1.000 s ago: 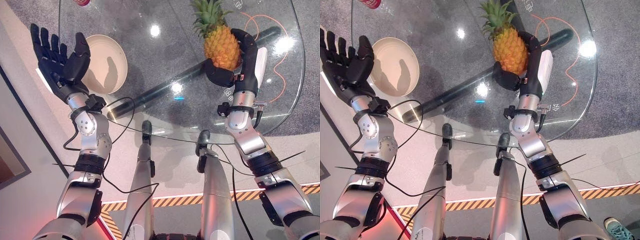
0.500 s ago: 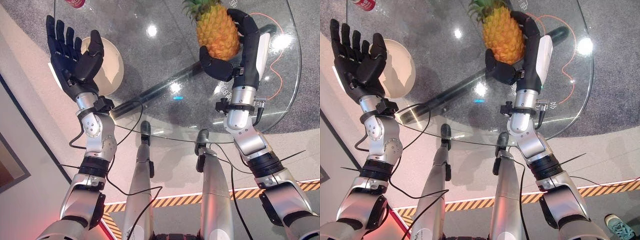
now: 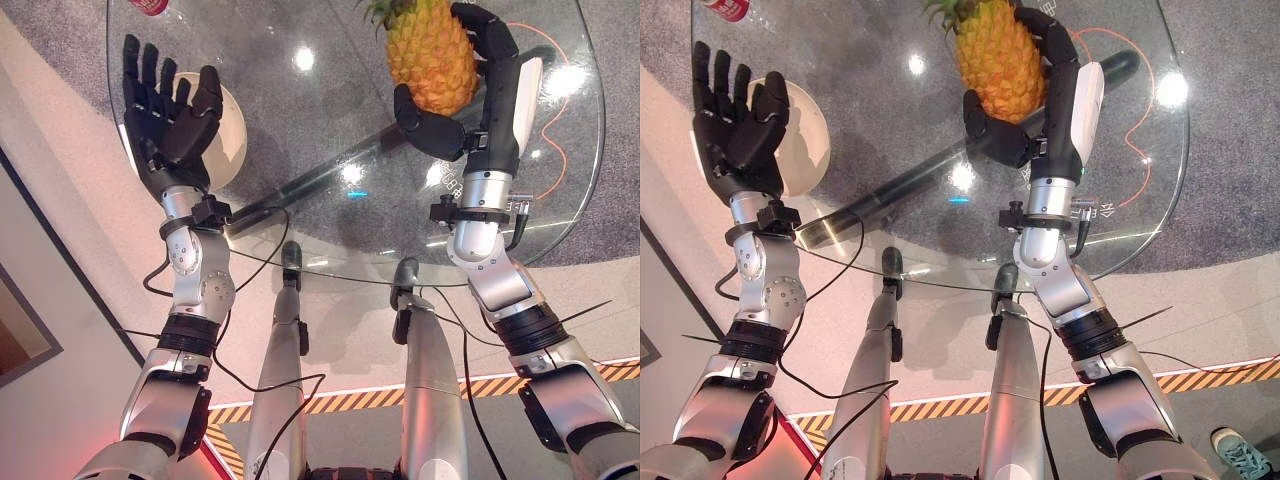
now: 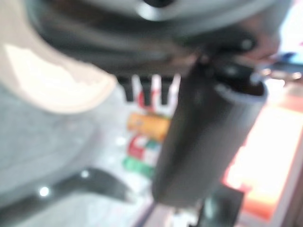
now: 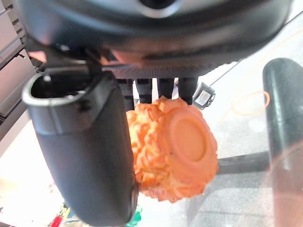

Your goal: Pick up the fruit to the plate

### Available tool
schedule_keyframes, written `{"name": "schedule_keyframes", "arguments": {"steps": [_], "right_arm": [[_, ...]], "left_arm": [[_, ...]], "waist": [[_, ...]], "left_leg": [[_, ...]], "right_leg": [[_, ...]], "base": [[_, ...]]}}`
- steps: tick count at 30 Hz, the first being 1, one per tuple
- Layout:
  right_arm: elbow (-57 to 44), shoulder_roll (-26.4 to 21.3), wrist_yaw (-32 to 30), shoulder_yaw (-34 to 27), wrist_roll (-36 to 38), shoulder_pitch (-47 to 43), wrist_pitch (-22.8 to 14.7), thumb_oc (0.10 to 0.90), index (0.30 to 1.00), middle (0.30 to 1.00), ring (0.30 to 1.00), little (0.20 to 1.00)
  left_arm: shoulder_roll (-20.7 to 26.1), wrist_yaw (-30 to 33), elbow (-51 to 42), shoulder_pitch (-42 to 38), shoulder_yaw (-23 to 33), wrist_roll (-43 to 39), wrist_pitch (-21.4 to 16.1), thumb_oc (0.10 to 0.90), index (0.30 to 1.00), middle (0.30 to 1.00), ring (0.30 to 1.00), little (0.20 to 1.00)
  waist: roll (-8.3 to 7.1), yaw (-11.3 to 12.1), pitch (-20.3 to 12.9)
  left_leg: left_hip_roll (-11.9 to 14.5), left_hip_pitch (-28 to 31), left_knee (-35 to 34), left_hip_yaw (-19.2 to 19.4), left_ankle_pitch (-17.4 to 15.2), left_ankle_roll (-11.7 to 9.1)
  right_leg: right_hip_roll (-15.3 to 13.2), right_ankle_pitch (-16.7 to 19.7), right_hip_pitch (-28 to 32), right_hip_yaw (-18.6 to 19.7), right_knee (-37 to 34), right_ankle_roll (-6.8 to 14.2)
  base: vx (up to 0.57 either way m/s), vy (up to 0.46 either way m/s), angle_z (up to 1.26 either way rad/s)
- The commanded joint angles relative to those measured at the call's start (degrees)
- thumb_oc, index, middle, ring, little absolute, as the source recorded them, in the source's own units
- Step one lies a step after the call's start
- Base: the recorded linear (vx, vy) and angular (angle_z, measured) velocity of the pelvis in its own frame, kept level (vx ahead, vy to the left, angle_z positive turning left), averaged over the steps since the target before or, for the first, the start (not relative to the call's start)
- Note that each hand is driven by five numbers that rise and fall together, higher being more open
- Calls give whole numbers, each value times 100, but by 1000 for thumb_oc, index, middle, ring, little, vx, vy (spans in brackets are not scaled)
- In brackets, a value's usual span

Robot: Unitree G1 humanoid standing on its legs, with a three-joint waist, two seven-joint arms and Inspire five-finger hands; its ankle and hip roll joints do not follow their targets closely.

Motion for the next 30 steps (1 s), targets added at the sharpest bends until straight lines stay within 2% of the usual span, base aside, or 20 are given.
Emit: {"name": "schedule_keyframes", "arguments": {"steps": [1,10,14,30], "right_arm": [[-1268,-152,22,-276,-275,-609,-1030,100,300,300,300,200],[-1322,-255,138,-94,-180,-826,-1085,100,300,300,300,200],[-1360,-303,224,-5,-104,-981,-1048,100,300,300,300,200],[-1517,-263,712,327,182,-1240,-987,100,300,300,300,200]], "left_arm": [[137,-545,-688,-318,73,-529,6,800,900,900,900,900],[54,-892,-525,-499,-101,-1548,549,800,900,900,900,900],[32,-826,-526,-709,-220,-1596,750,800,900,900,900,900],[-100,-879,-477,-1004,-414,-2056,1104,800,900,900,900,900]], "waist": [[-145,-45,-87],[-143,-83,-87],[-149,-98,-87],[-151,-114,-87]], "left_leg": [[-454,108,654,249,-698,368],[-468,98,687,273,-686,374],[-467,98,657,283,-667,378],[-478,97,591,306,-620,371]], "right_leg": [[437,977,753,-175,-1588,90],[419,1004,751,-182,-1606,119],[399,1028,762,-190,-1664,126],[364,1081,783,-200,-1780,140]], "base": [[0,0,0],[0,0,0],[0,0,0],[0,0,0]]}}
